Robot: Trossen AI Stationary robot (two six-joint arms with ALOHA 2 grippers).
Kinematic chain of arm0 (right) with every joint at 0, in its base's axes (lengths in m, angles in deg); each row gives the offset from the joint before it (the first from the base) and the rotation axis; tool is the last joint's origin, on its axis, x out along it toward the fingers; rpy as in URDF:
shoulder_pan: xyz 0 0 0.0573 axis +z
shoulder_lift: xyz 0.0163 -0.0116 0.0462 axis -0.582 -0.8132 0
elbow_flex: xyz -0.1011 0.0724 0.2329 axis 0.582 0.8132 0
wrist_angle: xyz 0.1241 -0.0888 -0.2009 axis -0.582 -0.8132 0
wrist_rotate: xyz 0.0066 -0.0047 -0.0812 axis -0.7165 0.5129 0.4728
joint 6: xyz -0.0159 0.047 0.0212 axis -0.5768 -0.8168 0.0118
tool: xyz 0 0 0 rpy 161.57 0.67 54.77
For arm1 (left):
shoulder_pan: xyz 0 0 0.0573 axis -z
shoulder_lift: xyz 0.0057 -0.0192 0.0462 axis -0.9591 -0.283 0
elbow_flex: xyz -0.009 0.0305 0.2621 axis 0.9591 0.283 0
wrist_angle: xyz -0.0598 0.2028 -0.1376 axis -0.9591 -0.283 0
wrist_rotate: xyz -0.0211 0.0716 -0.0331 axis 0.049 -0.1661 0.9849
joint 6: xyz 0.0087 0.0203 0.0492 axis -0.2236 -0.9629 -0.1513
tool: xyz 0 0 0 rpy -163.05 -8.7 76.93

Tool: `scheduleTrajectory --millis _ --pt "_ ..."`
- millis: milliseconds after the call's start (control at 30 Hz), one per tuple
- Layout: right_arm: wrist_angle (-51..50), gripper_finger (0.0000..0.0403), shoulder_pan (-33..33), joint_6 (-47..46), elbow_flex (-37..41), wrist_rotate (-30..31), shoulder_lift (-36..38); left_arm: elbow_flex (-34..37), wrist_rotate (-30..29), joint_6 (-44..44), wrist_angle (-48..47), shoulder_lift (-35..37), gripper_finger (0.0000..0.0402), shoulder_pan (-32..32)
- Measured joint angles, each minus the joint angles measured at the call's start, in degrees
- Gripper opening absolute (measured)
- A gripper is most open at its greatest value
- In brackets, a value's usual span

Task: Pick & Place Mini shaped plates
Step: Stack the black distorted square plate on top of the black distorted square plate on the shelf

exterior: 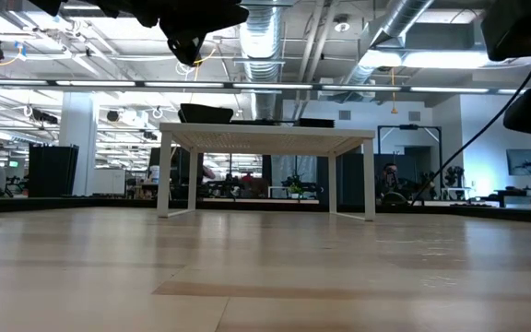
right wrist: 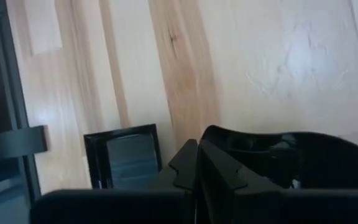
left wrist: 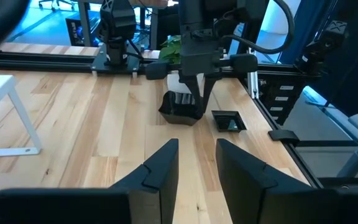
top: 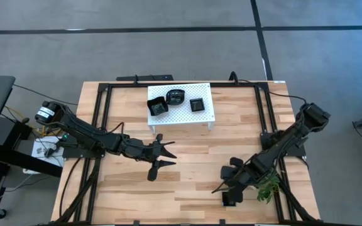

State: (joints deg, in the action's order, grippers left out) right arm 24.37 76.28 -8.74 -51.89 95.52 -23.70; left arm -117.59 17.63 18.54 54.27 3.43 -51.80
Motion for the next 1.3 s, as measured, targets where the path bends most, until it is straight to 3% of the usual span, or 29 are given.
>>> scheduleTrajectory --millis 167,300,533,733,1300 --pt "0.09 0.0023 0.01 -2.03 0.0 -0.24 0.0 0.0 0.0 0.02 -0.01 0.0 0.0108 0.02" --pt "0.21 0.0041 -1.16 5.0 0.0 -0.32 0.0 0.0 0.0 0.02 0.0 0.0 0.0108 0.02" --pt "3.64 0.005 -4.87 8.64 0.0 0.18 0.0 0.0 0.0 0.06 0.0 0.0 0.0108 0.02" --pt "5.18 0.005 -6.68 4.68 0.0 -10.35 0.0 0.0 0.01 1.52 -0.02 0.0 0.0108 0.02" --pt "0.12 0.0163 -5.59 3.07 -0.17 -13.01 -3.57 0.0 0.02 1.53 -0.04 0.0 0.0108 0.0"
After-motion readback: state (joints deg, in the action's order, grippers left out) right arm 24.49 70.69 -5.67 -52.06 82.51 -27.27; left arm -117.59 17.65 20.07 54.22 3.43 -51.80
